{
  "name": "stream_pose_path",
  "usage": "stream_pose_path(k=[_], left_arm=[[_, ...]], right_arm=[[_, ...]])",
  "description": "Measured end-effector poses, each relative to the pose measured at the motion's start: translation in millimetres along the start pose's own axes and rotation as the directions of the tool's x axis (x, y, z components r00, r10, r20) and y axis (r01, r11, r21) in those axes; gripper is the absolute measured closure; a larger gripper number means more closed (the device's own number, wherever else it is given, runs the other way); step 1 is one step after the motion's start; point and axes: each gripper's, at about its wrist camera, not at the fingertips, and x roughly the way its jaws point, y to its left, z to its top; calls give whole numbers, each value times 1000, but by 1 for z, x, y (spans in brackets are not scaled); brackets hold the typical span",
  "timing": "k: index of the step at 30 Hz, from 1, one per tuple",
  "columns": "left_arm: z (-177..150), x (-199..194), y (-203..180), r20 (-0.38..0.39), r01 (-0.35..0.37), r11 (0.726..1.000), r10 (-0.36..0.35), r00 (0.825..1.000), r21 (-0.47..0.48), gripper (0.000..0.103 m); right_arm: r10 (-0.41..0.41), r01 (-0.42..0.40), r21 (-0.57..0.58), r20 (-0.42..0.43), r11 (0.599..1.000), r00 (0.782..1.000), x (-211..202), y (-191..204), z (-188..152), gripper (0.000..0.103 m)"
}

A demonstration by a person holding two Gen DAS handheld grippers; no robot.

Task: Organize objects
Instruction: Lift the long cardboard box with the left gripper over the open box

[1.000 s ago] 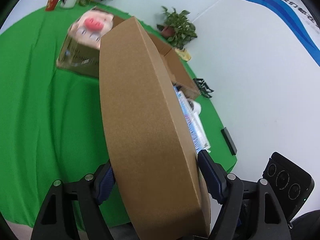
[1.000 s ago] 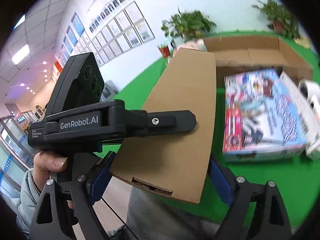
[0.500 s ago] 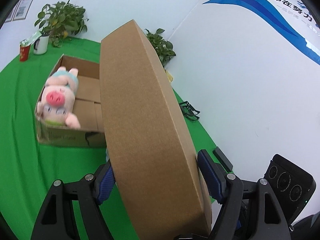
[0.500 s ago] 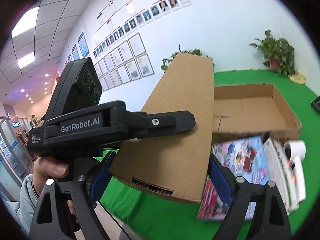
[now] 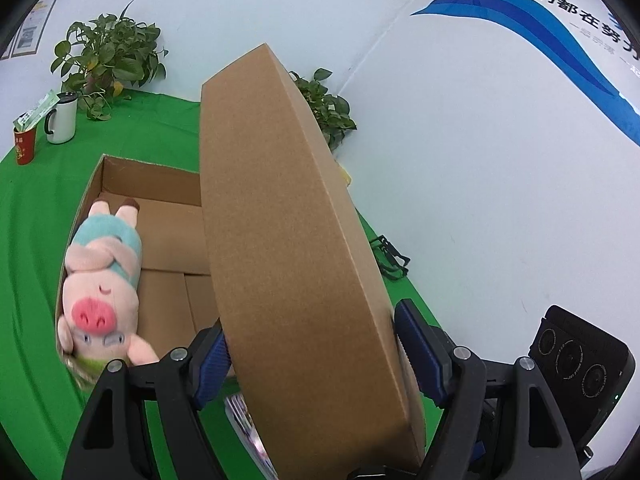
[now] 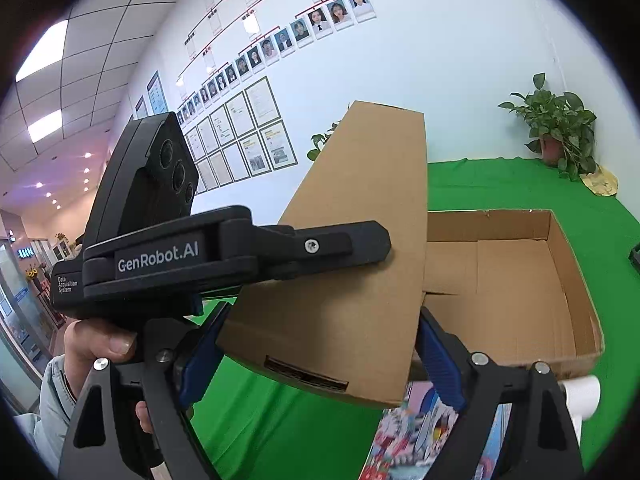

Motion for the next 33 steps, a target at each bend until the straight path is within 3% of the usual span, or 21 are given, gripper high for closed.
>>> stream_pose_path(k=[9,20,22,33], left_arm=[[47,49,44,-62,-36,997,32,998,-62,29],[15,126,119,-218,-169,975,135,966,-141,29],[17,130,121,-215,-177,974,145,966,-139,29],[17,148,121,-267,-240,965,205,942,-104,27]], right_arm=[[22,-17,50,-92,999,996,52,-33,30,15],[139,-78,243,-245,967,959,118,-83,-19,15],[163,-95,286,-226,953,960,116,-88,-21,15],[154,-81,272,-260,959,953,123,-99,-20,16]])
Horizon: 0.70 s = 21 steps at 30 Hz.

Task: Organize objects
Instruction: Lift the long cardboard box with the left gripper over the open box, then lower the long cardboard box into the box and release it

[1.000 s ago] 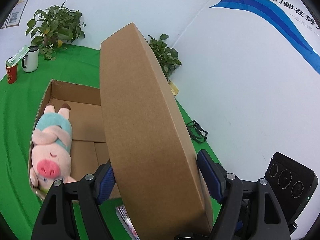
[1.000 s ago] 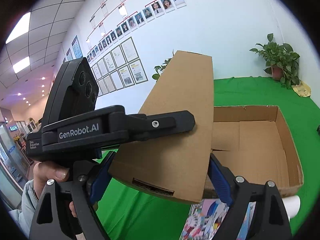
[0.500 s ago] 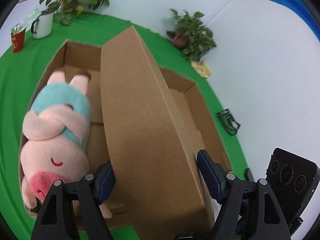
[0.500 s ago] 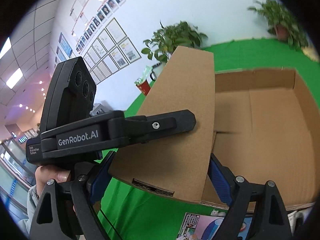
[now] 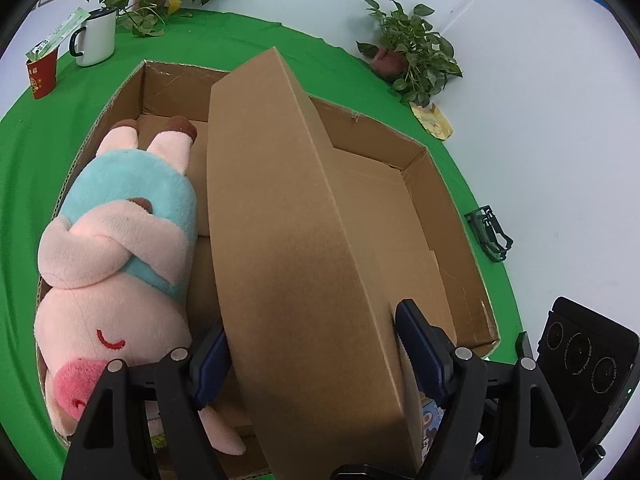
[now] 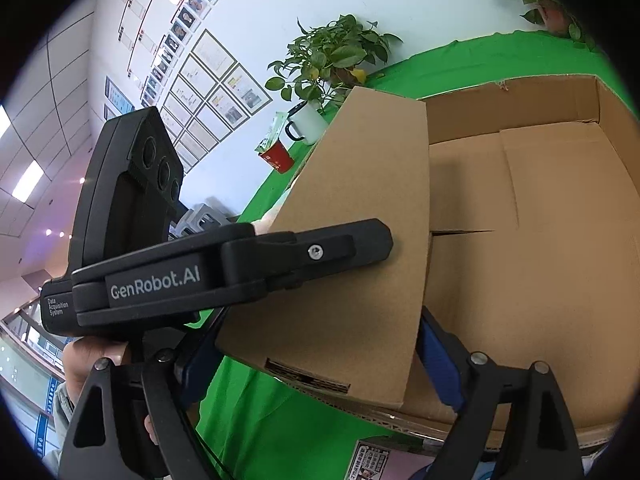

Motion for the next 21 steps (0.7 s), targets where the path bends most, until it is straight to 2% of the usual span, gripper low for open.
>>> stream_pose_path(k=[6,9,21], left_arm=[[-2,1,-4,-5,-50,999,50,999,0,28],[-2,-6,-5,40,-80,997,80,996,0,26],[-7,-16,-6,66,-69,997,66,996,47,26]], right_arm=[[-21,21,15,-8,1000,1000,6,-3,-4,16],[-56,56,30,-21,998,998,11,-7,-6,16],[-79,80,9,-71,997,994,30,-4,-6,15]])
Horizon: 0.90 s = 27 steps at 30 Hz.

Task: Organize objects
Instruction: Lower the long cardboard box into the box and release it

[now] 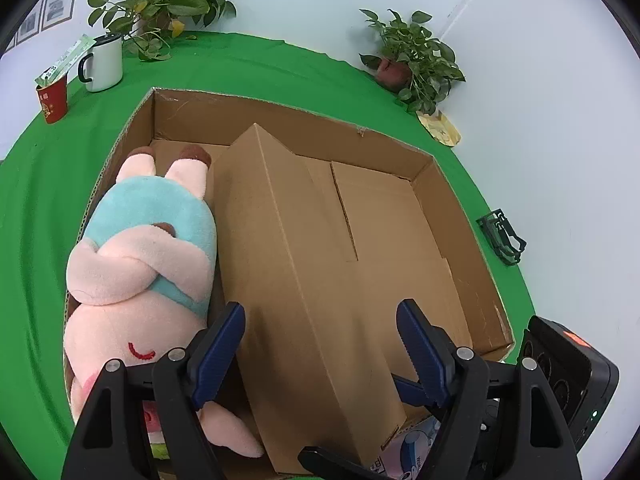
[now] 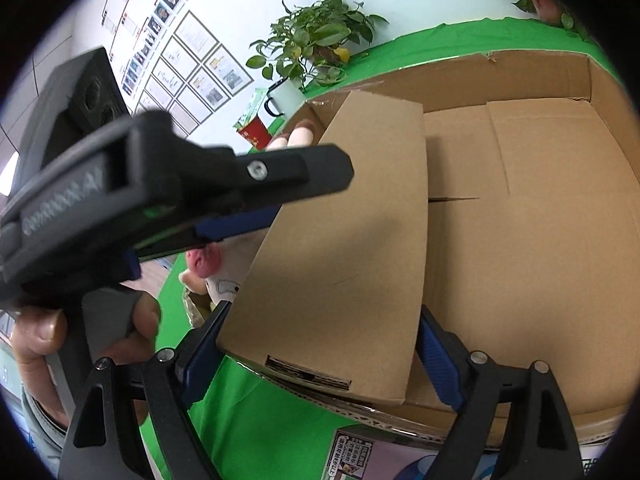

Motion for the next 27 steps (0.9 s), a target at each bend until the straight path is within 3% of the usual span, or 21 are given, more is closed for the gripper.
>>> stream_pose_path(k=[3,11,15,17,18,20,22,24,27], left_arm=[[-2,-2,1,7,-9,1000,9,1000,6,26],[-13,-14,3,27,-6,1000,5,1000,29,26],[-25,-35,-7,119,-67,992,55,991,103,25],[-38,-53,-21,214,-151,975,114,970,165,23],[-45,-61,-28,258,-187,964,135,956,187,13],[-64,-81,-41,364,-269,941,182,914,204,0],[-88,-99,-56,471,-349,911,215,855,218,0],[-108,-108,-69,498,-392,892,240,833,226,0],[-135,-116,-81,506,-411,887,260,823,212,0]], right_arm=[[22,-22,-8,0,1000,1000,1,2,-1,13],[-35,41,-98,54,994,998,-14,12,-13,2],[-77,86,-100,93,991,993,-31,7,-11,1],[-118,129,-113,98,985,988,-37,6,-10,1],[-148,160,-121,106,980,983,-40,6,-10,1],[-217,239,-147,151,960,964,-49,9,-14,1],[-290,336,-185,234,923,928,-63,17,-25,1],[-321,385,-191,296,903,900,-79,20,-40,1],[-382,464,-174,361,868,851,-92,24,-54,1]])
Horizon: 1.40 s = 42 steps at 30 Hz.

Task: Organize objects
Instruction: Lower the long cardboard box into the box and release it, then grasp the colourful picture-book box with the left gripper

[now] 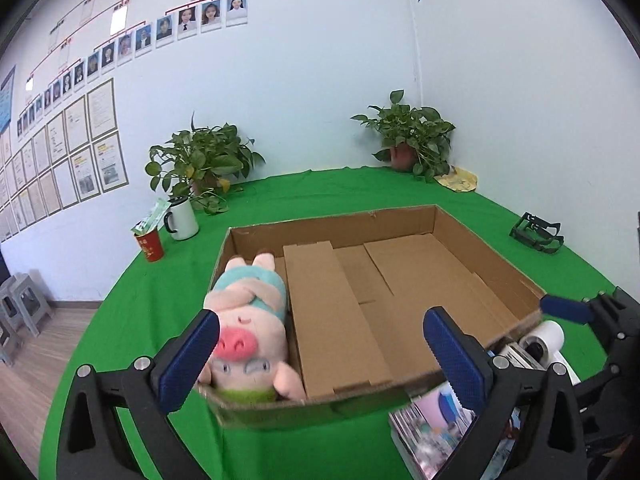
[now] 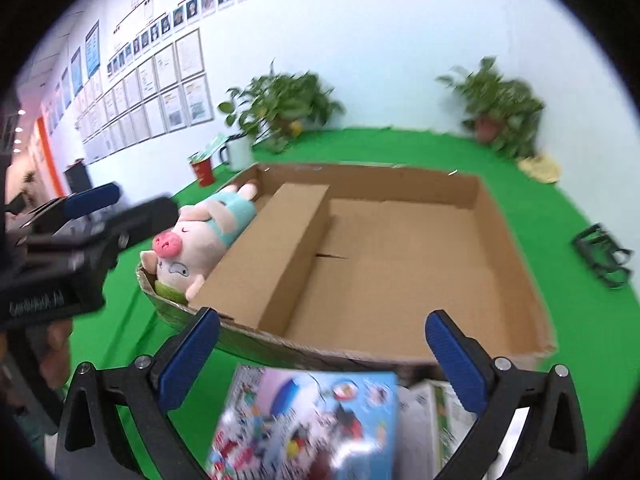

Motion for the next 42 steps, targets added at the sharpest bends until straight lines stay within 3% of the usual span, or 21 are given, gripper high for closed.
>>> stream_pose_path(k=[6,13,19,23,26,29,33,35,38,42], left_arm=[[-28,-32,-18,-50,-43,998,41,998,-39,0],[-38,-65,-29,-81,-68,997,65,995,-37,0],[-28,-110,-21,-70,-77,997,77,995,-3,0],[-44,-111,-21,-130,20,998,-28,991,-67,0],[-67,-89,-21,-207,128,975,-165,964,-180,0],[-92,-62,-25,-290,198,945,-272,917,-261,1],[-119,-37,-33,-336,260,905,-373,865,-337,4],[-125,-31,-38,-340,280,895,-399,852,-348,5],[-130,-21,-43,-346,295,890,-415,842,-349,16],[-134,-14,-36,-338,323,861,-462,820,-393,16]], right_arm=[[-50,49,36,31,998,998,-31,-19,-17,1],[-15,15,28,17,999,1000,-56,-32,-34,1],[92,-91,-7,61,996,994,-80,-26,-45,1],[245,-243,-38,44,969,969,-86,-24,-58,1],[341,-342,-38,-14,939,940,-83,-24,-70,1],[410,-411,5,-68,912,909,-79,-25,-83,1],[363,-363,29,-140,931,921,-66,-24,-92,1],[351,-347,52,-172,936,921,-57,-24,-95,1],[350,-345,60,-200,937,915,-48,-18,-97,1],[340,-338,49,-242,940,909,-39,-10,-101,1]])
